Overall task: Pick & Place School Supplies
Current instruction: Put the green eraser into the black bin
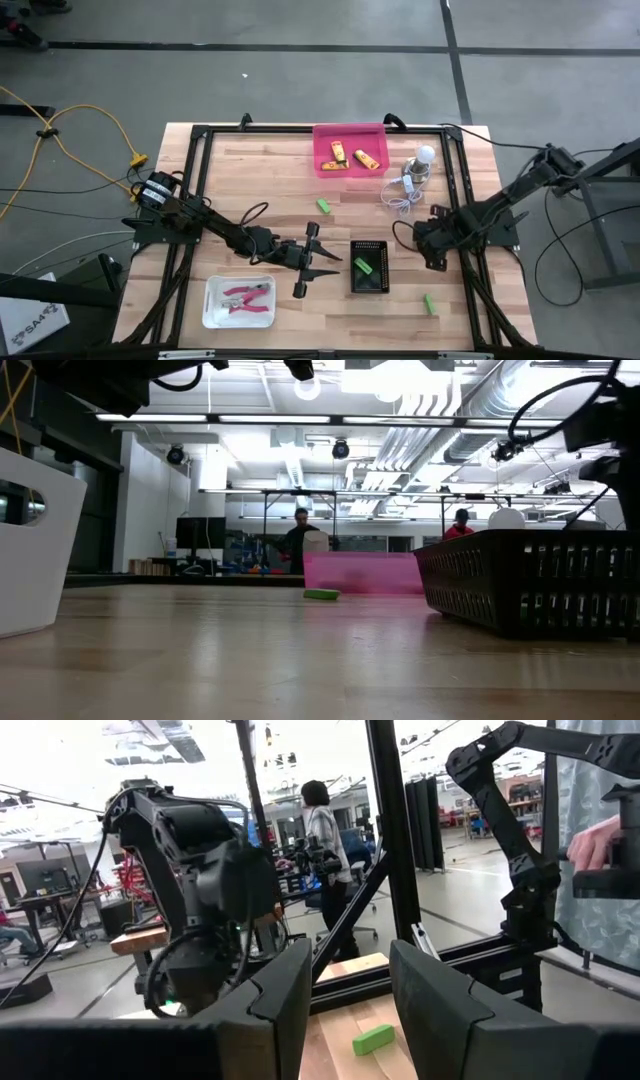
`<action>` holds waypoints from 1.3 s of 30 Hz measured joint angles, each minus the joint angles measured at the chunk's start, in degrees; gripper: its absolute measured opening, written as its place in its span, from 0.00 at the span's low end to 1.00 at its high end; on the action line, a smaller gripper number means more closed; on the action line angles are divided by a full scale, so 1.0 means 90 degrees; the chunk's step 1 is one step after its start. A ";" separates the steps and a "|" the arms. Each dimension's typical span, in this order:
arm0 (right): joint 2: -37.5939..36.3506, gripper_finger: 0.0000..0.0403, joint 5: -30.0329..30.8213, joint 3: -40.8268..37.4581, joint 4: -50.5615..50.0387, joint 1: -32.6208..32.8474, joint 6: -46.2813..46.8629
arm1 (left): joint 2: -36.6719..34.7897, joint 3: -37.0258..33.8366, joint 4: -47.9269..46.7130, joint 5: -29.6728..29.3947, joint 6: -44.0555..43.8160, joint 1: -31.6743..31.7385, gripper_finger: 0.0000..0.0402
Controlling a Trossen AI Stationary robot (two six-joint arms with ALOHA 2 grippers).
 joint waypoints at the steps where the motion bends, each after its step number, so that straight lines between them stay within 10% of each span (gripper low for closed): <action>1: 0.0047 0.41 0.0005 0.0000 -0.0039 0.0067 0.0056 | 0.0000 0.0000 0.0000 0.0000 0.0000 0.0000 0.33; 39: 0.1183 0.41 0.0175 -0.0549 0.0751 -0.0051 0.0585 | 0.0000 0.0005 -0.0049 0.0000 0.0005 0.0000 0.33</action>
